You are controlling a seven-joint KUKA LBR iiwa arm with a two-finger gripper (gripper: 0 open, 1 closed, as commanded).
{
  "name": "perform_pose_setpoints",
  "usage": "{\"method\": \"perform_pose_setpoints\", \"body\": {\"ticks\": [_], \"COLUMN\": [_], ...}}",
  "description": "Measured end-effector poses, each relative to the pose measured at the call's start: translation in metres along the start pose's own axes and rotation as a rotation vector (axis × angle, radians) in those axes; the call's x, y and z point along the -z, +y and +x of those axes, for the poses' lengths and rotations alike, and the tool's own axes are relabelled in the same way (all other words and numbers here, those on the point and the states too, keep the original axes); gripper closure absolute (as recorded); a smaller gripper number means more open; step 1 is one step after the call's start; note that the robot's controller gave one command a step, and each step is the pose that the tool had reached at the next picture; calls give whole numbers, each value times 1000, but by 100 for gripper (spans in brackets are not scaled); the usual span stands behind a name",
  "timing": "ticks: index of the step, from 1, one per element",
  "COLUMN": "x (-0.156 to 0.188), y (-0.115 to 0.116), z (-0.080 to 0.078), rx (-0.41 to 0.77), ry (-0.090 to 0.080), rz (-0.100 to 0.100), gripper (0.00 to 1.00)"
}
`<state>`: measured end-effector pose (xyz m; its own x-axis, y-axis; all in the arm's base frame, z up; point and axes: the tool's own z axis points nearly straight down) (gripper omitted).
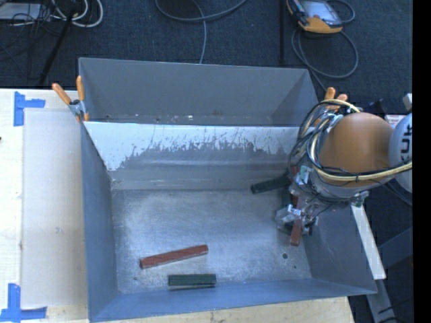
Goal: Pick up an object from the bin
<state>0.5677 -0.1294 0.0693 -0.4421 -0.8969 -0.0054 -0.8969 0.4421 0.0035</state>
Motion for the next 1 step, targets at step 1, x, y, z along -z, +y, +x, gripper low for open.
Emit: {"method": "perform_pose_setpoints", "body": {"ticks": [1], "x": [134], "y": [4], "z": [-34], "rx": [558], "ry": [3], "rz": [3], "gripper": [100]}}
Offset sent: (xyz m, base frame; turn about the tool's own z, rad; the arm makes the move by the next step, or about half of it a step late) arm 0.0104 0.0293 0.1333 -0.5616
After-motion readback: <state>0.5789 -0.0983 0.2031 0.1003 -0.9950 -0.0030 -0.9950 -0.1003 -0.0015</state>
